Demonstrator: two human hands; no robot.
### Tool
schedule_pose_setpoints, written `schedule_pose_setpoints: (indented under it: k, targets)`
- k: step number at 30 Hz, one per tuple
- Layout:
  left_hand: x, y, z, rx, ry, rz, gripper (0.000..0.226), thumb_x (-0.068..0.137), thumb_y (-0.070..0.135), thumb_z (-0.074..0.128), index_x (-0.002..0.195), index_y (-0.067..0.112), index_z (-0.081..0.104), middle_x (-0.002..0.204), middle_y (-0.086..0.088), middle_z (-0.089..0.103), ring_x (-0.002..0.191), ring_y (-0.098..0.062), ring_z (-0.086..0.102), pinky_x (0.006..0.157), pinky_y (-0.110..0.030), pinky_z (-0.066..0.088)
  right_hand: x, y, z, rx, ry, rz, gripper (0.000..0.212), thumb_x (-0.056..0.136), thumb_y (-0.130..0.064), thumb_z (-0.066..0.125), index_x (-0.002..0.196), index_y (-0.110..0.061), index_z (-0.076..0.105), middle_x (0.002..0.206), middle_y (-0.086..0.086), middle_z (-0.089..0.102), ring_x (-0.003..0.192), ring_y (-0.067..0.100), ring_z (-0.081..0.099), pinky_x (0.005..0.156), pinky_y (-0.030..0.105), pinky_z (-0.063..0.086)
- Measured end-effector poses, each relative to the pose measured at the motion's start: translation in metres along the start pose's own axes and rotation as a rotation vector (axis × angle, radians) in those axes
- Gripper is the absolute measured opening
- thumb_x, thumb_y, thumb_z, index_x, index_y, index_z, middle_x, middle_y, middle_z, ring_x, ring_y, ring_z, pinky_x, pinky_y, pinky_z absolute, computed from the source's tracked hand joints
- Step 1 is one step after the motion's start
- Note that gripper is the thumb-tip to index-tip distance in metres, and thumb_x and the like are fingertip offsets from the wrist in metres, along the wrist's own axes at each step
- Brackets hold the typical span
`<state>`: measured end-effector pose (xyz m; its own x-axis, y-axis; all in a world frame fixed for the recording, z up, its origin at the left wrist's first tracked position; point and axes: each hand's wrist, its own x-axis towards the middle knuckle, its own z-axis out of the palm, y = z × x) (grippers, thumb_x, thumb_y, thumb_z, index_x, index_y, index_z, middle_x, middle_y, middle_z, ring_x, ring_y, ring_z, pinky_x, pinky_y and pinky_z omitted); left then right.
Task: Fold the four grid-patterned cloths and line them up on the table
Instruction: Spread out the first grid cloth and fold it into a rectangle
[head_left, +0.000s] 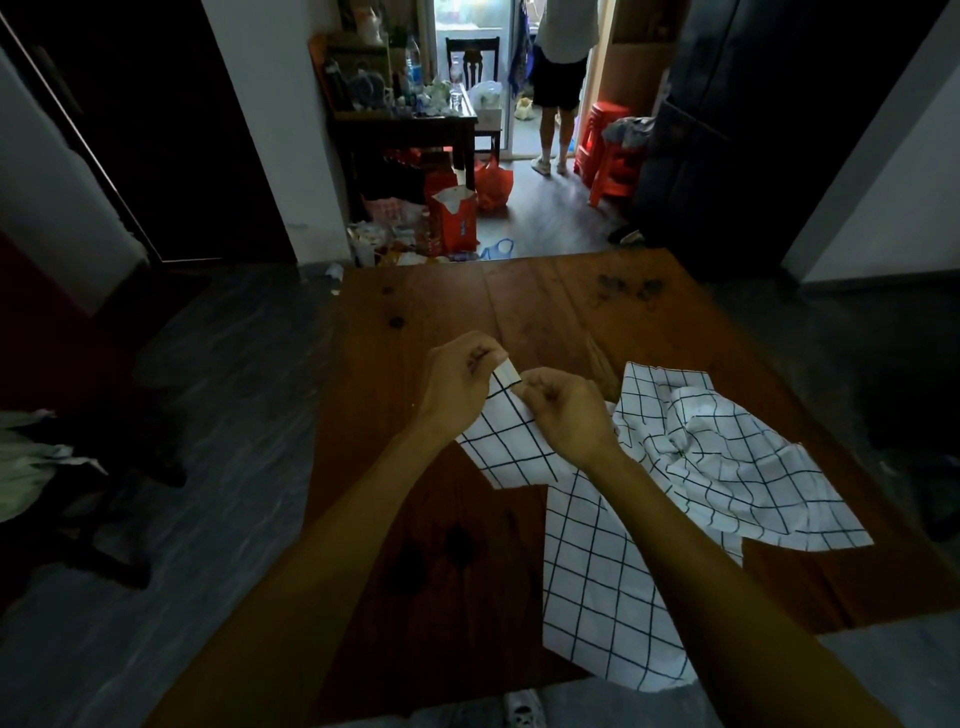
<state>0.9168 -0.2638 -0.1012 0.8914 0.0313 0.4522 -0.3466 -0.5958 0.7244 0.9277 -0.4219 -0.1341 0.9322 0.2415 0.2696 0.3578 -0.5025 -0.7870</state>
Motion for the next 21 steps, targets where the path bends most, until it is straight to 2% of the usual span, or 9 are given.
schedule_pose_setpoints:
  k: [3,5,7,9,12,15,18,21]
  targets:
    - [-0.001,-0.001,0.001,-0.021,0.045,-0.079,0.012,0.091,0.007,0.058,0.081,0.007,0.064,0.081,0.005,0.060,0.069,0.003,0.052,0.066,-0.007,0.042,-0.011,0.007,0.002,-0.024,0.001,0.043,0.026,0.093,-0.028,0.059,0.069,-0.037,0.052,0.056,-0.019,0.052,0.058,-0.008,0.053,0.057,0.006,0.035]
    - [0.001,-0.003,-0.003,-0.020,0.090,-0.114,0.012,0.091,0.007,0.057,0.082,0.007,0.065,0.081,0.006,0.060,0.070,0.004,0.052,0.067,-0.005,0.042,-0.021,0.017,0.002,-0.050,-0.004,0.070,0.015,0.093,-0.028,0.060,0.078,-0.033,0.061,0.064,-0.019,0.057,0.064,-0.008,0.054,0.061,0.004,0.036]
    - [0.005,-0.005,-0.010,-0.011,0.110,-0.132,0.011,0.092,0.009,0.057,0.084,0.007,0.065,0.083,0.006,0.060,0.071,0.005,0.052,0.067,-0.002,0.041,-0.030,0.031,0.003,-0.061,0.008,0.088,0.009,0.092,-0.027,0.061,0.088,-0.024,0.069,0.074,-0.018,0.062,0.072,-0.002,0.058,0.067,0.014,0.043]
    - [0.006,-0.007,-0.014,0.006,0.109,-0.142,0.011,0.092,0.011,0.057,0.085,0.008,0.064,0.083,0.005,0.060,0.071,0.004,0.052,0.066,-0.001,0.039,-0.038,0.046,0.003,-0.070,-0.026,0.122,0.008,0.092,-0.027,0.061,0.090,-0.025,0.068,0.077,-0.017,0.063,0.076,0.004,0.062,0.070,0.023,0.047]
    - [0.006,-0.008,-0.022,0.005,0.186,-0.180,0.010,0.093,0.013,0.056,0.088,0.010,0.064,0.085,0.005,0.060,0.071,0.003,0.051,0.065,0.000,0.039,-0.054,0.067,0.004,-0.227,-0.169,0.193,0.014,0.094,-0.019,0.057,0.088,-0.028,0.065,0.084,-0.013,0.065,0.077,0.002,0.061,0.078,0.030,0.054]
    - [0.007,-0.008,-0.030,0.075,0.104,-0.129,0.012,0.093,0.012,0.055,0.089,0.009,0.066,0.086,0.007,0.060,0.073,0.000,0.053,0.066,0.000,0.039,-0.064,0.074,0.003,-0.229,-0.149,0.294,0.013,0.095,-0.017,0.056,0.093,-0.020,0.068,0.089,-0.008,0.068,0.080,0.002,0.062,0.083,0.034,0.055]
    - [0.001,-0.009,-0.026,0.087,0.041,-0.096,0.013,0.094,0.012,0.055,0.087,0.009,0.066,0.086,0.007,0.061,0.079,-0.006,0.055,0.067,-0.003,0.040,-0.049,0.046,0.003,-0.089,-0.014,0.271,0.025,0.096,-0.027,0.055,0.116,-0.016,0.065,0.109,-0.004,0.068,0.098,0.006,0.061,0.083,0.021,0.048]
    - [-0.008,-0.010,-0.014,0.091,0.004,-0.056,0.013,0.093,0.012,0.056,0.085,0.010,0.066,0.086,0.008,0.062,0.078,-0.006,0.057,0.067,-0.006,0.041,-0.027,0.001,0.005,0.071,-0.014,0.161,0.036,0.093,-0.034,0.058,0.126,-0.018,0.059,0.110,-0.015,0.058,0.097,-0.006,0.053,0.076,0.004,0.039]
